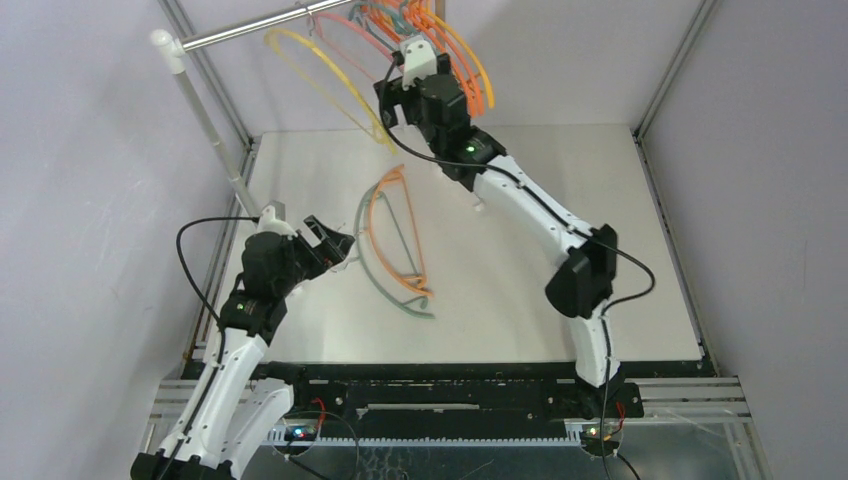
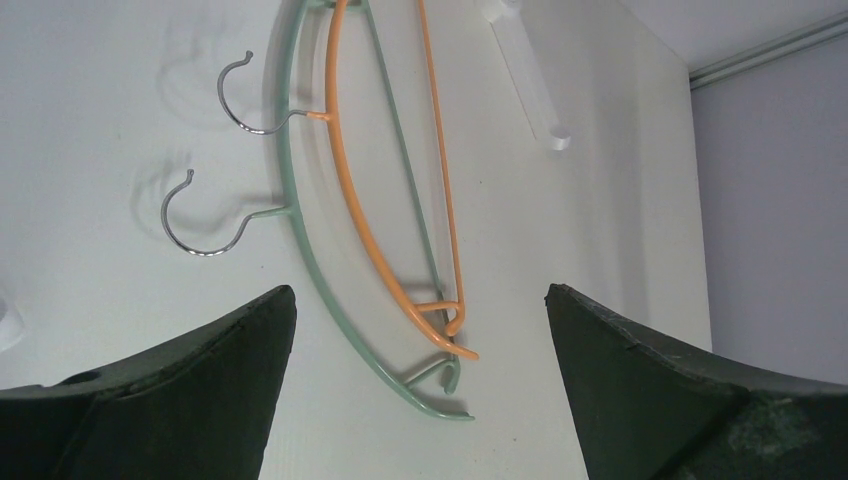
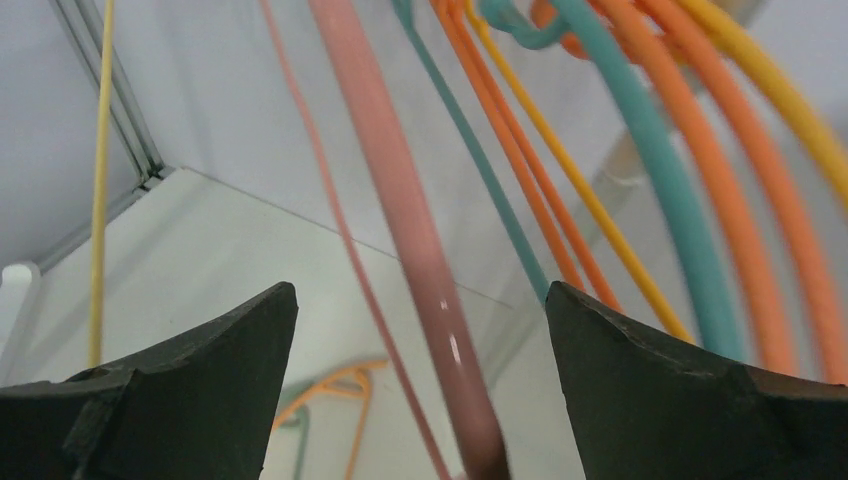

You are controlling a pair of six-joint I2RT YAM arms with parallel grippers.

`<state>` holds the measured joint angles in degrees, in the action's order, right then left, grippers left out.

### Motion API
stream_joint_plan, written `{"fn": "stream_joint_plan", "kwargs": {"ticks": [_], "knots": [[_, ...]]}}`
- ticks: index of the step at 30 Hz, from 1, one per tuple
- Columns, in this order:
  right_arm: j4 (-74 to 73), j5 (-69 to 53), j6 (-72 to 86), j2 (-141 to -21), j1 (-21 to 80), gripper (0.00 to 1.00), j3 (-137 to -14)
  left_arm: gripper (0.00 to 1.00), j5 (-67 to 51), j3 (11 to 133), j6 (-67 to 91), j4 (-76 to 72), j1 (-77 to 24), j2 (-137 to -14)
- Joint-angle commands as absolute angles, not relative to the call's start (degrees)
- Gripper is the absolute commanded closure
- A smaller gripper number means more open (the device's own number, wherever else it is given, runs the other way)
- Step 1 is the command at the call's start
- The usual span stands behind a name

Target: Organize the hangers

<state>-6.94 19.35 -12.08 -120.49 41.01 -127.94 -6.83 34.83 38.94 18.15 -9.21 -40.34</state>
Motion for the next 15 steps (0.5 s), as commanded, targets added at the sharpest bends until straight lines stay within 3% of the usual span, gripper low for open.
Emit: {"fn": "stream_joint_plan", "kwargs": {"ticks": [1, 15], "knots": [[-5.9, 20.1, -11.4, -105.1, 40.4, 0.0, -120.2, 0.01, -7.2, 35.8, 37.0, 14.1, -8.6, -41.3], [-17.3, 18.8, -10.2, -74.0, 45.6, 0.0, -90.0, 0.01, -3.4, 35.4, 37.4, 11.9, -8.4, -48.2]]}}
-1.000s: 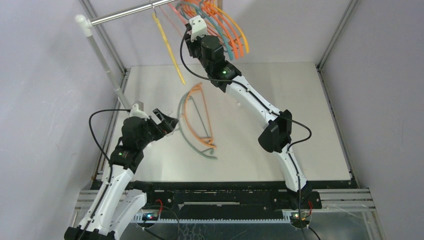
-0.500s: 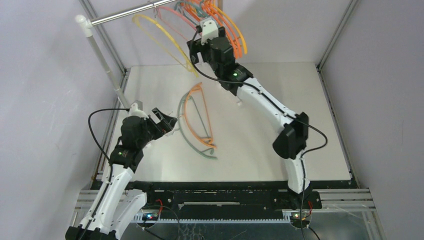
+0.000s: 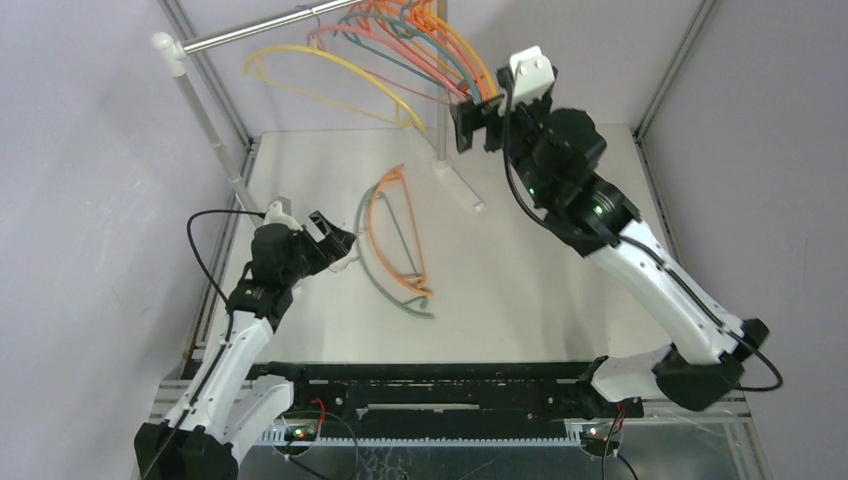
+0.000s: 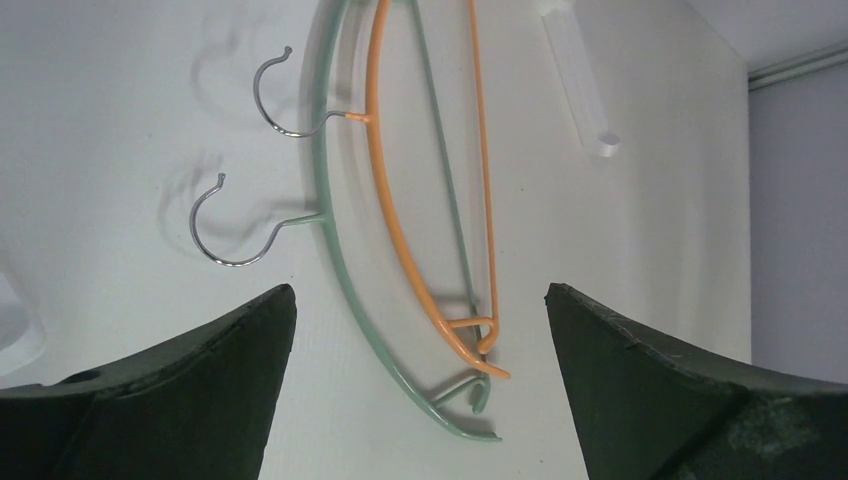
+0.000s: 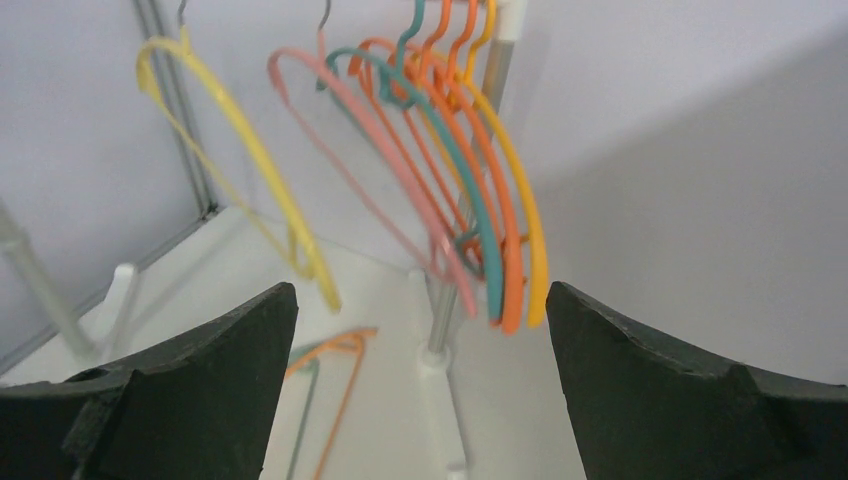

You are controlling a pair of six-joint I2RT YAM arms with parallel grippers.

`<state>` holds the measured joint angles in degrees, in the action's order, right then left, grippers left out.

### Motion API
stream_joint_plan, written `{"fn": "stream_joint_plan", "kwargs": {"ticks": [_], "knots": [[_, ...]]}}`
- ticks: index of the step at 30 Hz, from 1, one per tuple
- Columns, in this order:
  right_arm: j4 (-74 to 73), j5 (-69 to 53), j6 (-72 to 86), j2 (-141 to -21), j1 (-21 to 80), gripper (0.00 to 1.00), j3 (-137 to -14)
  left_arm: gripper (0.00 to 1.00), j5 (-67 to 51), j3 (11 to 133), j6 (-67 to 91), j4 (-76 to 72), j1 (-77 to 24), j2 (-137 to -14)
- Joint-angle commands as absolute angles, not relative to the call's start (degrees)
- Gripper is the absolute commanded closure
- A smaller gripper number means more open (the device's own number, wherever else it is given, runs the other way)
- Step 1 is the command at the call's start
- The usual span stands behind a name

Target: Organize the hangers

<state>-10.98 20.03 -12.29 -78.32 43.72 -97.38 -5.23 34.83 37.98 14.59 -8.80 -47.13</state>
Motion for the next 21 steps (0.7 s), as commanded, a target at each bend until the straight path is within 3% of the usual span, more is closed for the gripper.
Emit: {"fn": "stream_joint_plan", "kwargs": {"ticks": [1, 11, 21], "knots": [[-19.0, 17.2, -8.7, -72.0, 45.9, 0.0, -88.0, 0.01, -3.4, 35.3, 38.0, 11.9, -8.4, -48.5], [-27.4, 4.9, -2.5, -68.5, 54.5, 0.12, -72.5, 0.0, -3.5, 30.9, 43.2, 13.6, -8.4, -48.7], [-12.5, -0.2, -2.5, -88.1, 54.9, 0.18, -71.7, 0.0, -2.2, 27.1, 43.6, 15.7, -8.4, -44.1]]}}
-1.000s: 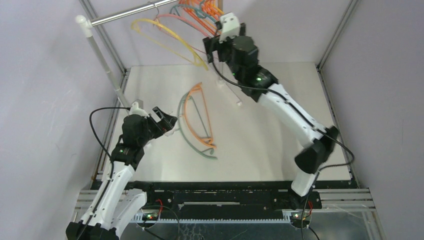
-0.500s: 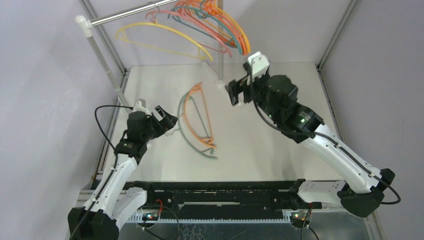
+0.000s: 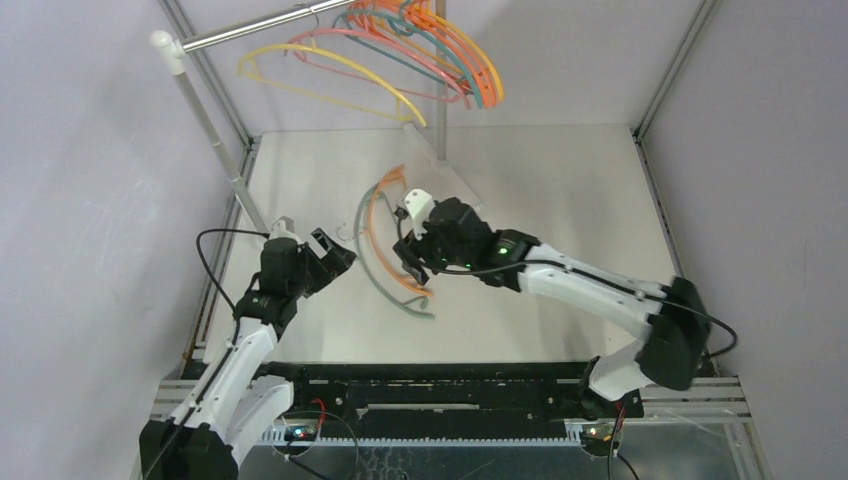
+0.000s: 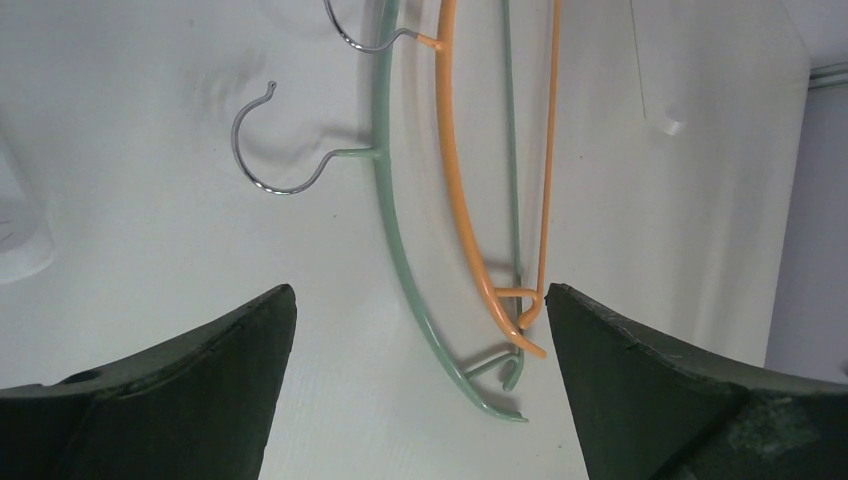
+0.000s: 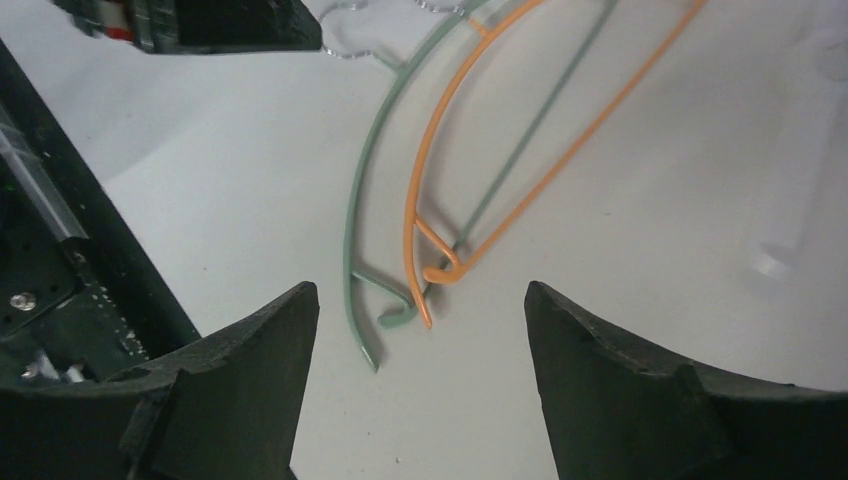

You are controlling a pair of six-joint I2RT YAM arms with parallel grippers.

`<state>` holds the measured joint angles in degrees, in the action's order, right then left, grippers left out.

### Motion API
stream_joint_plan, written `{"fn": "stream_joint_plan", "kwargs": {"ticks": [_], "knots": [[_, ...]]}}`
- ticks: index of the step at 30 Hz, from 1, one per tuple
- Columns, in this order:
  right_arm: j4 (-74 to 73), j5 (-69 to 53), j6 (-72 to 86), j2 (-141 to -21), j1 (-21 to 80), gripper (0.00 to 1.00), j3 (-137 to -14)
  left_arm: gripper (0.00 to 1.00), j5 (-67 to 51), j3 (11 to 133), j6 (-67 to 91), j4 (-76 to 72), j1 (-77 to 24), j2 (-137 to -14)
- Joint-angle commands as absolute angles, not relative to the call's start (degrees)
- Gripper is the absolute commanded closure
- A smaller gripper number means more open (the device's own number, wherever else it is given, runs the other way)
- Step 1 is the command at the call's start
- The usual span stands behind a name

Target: Organize the hangers

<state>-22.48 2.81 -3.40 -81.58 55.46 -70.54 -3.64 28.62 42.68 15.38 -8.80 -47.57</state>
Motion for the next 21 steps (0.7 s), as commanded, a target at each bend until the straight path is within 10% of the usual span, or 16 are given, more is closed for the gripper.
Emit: {"fn": "stream_joint_plan", "kwargs": {"ticks": [1, 21], "knots": [[-11.5, -0.2, -2.4, -90.6, 54.4, 0.19, -73.1, 0.01, -2.0, 26.6, 43.7, 16.0, -8.4, -43.5], [-16.7, -13.5, 6.5, -128.8, 45.9, 0.35, -109.6, 0.01, -3.3, 23.9, 43.8, 21.9, -8.4, -35.1]]}}
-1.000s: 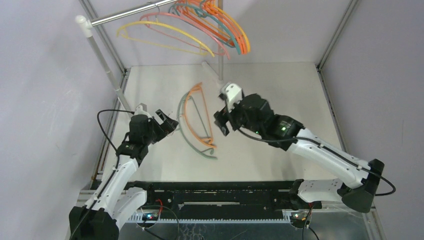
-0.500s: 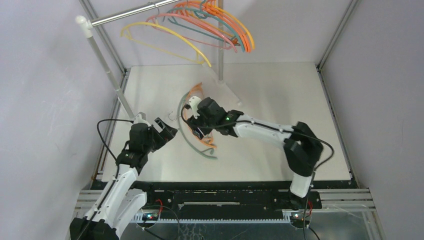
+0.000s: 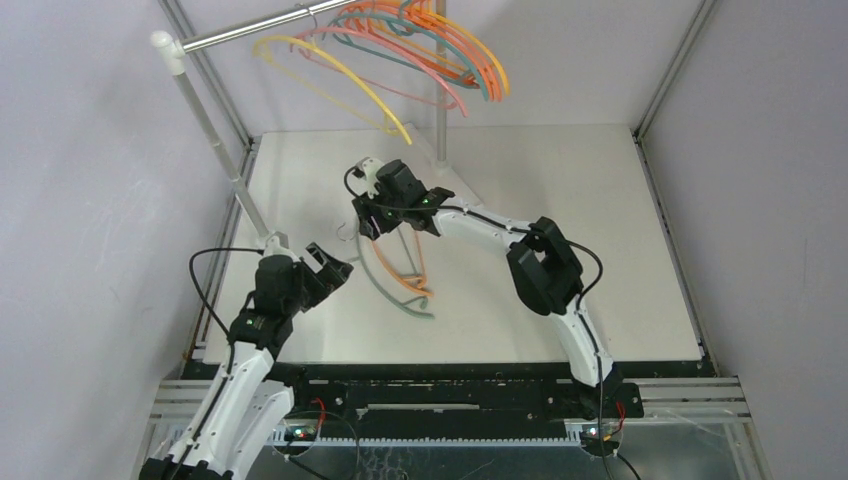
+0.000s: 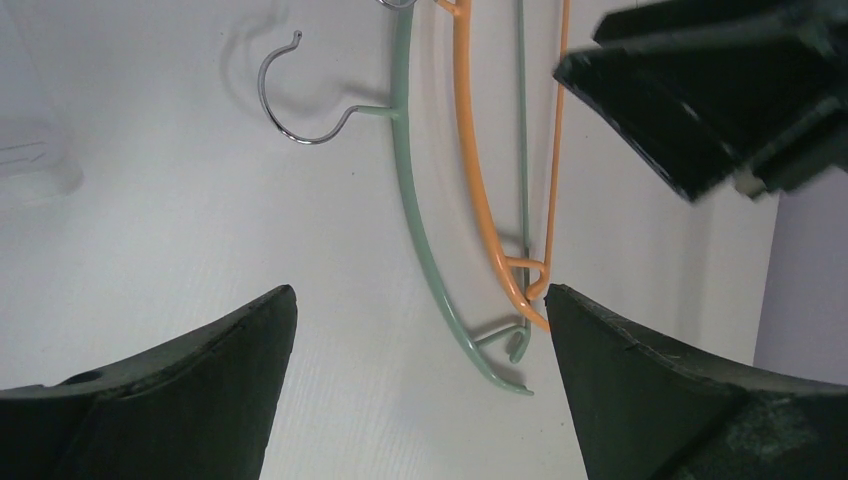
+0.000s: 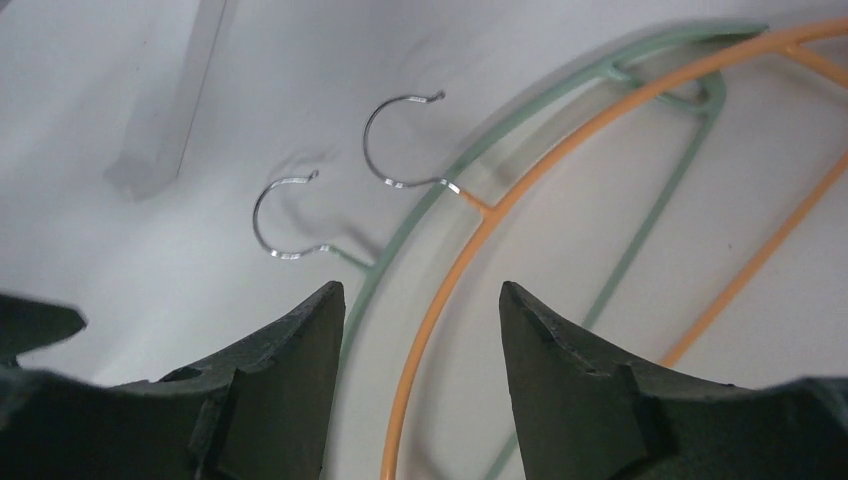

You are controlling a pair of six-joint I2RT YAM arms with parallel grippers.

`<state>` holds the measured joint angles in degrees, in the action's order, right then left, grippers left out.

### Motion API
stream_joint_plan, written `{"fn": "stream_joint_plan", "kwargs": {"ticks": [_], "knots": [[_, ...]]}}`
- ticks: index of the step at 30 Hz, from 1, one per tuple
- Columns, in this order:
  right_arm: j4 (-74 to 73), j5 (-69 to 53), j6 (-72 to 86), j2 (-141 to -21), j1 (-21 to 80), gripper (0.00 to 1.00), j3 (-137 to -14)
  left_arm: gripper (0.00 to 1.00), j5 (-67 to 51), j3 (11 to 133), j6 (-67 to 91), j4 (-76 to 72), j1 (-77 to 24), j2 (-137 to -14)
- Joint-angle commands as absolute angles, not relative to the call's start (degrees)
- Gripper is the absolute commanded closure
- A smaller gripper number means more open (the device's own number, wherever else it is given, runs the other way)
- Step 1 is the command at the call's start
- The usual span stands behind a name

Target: Organize the hangers

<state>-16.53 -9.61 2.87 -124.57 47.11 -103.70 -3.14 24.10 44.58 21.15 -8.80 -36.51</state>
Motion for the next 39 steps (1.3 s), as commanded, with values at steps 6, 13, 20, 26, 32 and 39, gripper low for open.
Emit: {"fn": "stream_joint_plan", "kwargs": {"ticks": [6, 13, 20, 26, 32, 39], "knots": [[-15.5, -12.9, 11.1, -133.6, 44.6, 0.36, -113.4, 0.01, -3.1, 24.7, 42.1, 23.5, -8.4, -34.6], [-14.5, -14.7, 16.0, -137.9, 43.6, 0.4, -117.7, 0.01, -2.9, 26.0, 40.5, 23.6, -8.4, -35.6], [-14.6, -14.5, 18.9, -142.3, 43.8, 0.41, -121.9, 0.02, -3.5, 27.8, 38.8, 24.0, -8.3, -38.1], [-16.1, -9.5, 21.9, -145.4, 44.3, 0.42, -124.0, 0.02, -3.2, 29.4, 35.5, 26.3, -8.3, -37.6], [-17.7, -5.7, 27.9, -147.2, 43.9, 0.42, -125.0, 0.01, -1.3, 30.7, 33.7, 29.3, -8.3, -35.3], [-15.8, -12.6, 29.6, -149.2, 43.3, 0.81, -126.0, 0.01, -0.8, 31.9, 32.1, 29.5, -7.8, -36.0]]}}
